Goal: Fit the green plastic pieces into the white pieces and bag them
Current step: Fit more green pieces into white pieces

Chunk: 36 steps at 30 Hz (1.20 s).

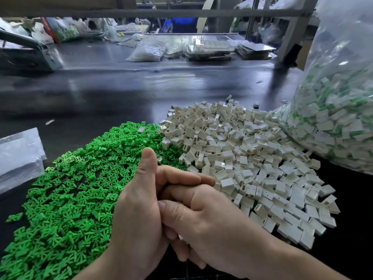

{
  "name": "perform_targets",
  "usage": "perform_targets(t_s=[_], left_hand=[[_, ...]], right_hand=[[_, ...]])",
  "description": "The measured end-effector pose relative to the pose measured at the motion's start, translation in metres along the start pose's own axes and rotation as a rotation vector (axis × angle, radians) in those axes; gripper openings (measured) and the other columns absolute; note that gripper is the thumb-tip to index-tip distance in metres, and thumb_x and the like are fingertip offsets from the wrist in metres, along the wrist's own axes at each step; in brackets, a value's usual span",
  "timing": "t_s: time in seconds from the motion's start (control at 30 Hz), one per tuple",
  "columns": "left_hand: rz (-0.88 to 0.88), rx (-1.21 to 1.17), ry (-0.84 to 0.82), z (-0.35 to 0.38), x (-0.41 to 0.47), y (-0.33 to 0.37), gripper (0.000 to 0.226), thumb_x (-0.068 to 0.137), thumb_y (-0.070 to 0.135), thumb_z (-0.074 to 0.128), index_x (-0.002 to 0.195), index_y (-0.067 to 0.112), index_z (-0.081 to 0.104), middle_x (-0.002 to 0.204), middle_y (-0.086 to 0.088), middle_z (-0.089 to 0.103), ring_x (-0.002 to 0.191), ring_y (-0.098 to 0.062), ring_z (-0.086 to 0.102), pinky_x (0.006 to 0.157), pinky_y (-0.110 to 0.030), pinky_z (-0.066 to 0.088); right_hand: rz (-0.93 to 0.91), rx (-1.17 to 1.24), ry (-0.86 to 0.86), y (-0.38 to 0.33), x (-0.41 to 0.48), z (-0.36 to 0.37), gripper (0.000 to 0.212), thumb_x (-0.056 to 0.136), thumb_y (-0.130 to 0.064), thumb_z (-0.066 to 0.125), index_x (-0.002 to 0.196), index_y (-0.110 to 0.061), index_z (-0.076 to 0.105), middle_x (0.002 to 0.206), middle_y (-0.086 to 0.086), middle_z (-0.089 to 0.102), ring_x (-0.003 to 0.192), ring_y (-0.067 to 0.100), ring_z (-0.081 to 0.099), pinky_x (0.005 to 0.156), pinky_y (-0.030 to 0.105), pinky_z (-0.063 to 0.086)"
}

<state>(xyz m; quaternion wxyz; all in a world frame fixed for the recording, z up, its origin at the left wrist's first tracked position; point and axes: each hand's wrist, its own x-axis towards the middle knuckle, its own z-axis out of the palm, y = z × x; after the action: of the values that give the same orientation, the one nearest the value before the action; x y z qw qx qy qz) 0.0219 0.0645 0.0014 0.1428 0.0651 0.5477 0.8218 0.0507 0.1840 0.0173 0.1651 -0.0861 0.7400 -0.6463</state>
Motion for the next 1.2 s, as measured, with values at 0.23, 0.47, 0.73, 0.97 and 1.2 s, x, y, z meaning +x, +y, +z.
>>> perform_targets(t_s=[0.23,0.47,0.73,0.97,1.2], left_hand=[[0.003,0.007,0.055,0.004,0.001,0.001,0.075,0.084,0.071,0.042,0.065,0.004,0.07,0.09,-0.028,0.072,0.067,-0.05,0.067,0.058,-0.056,0.054],[0.133,0.179,-0.035,-0.007,0.008,0.006,0.051,0.086,0.062,0.054,0.096,0.015,0.071,0.096,-0.021,0.071,0.073,-0.035,0.07,0.062,-0.054,0.055],[0.595,0.788,-0.009,-0.016,0.006,0.015,0.013,0.082,0.021,0.072,0.095,0.023,0.071,0.102,0.009,0.071,0.093,-0.012,0.07,0.074,-0.016,0.053],[0.72,0.973,0.064,-0.011,0.005,0.012,0.014,0.079,0.024,0.073,0.092,0.02,0.069,0.102,0.016,0.069,0.099,-0.003,0.065,0.083,-0.007,0.044],[0.583,1.01,0.049,-0.019,0.01,0.01,0.032,0.088,0.054,0.054,0.116,0.038,0.059,0.119,0.028,0.061,0.108,0.007,0.059,0.076,-0.005,0.045]], right_hand=[[0.003,0.024,0.038,0.002,0.001,0.004,0.025,0.102,-0.036,0.055,0.09,-0.02,0.07,0.06,-0.009,0.059,0.049,0.009,0.057,0.039,0.019,0.043],[0.005,0.451,0.051,0.004,0.007,-0.009,0.021,0.091,-0.031,0.059,0.072,-0.023,0.064,0.065,-0.002,0.055,0.043,0.009,0.049,0.034,0.015,0.032],[0.024,0.557,0.091,0.008,0.011,-0.027,0.018,0.088,-0.032,0.062,0.072,-0.024,0.066,0.068,-0.002,0.055,0.045,0.009,0.048,0.035,0.014,0.031],[0.067,0.732,0.06,0.014,0.012,-0.028,0.014,0.083,-0.028,0.064,0.088,-0.015,0.06,0.068,0.001,0.058,0.048,0.011,0.054,0.033,0.017,0.033],[-0.023,1.015,0.045,0.014,0.017,-0.047,0.011,0.082,-0.015,0.07,0.085,-0.011,0.06,0.073,0.003,0.063,0.044,0.006,0.055,0.03,0.015,0.04]])
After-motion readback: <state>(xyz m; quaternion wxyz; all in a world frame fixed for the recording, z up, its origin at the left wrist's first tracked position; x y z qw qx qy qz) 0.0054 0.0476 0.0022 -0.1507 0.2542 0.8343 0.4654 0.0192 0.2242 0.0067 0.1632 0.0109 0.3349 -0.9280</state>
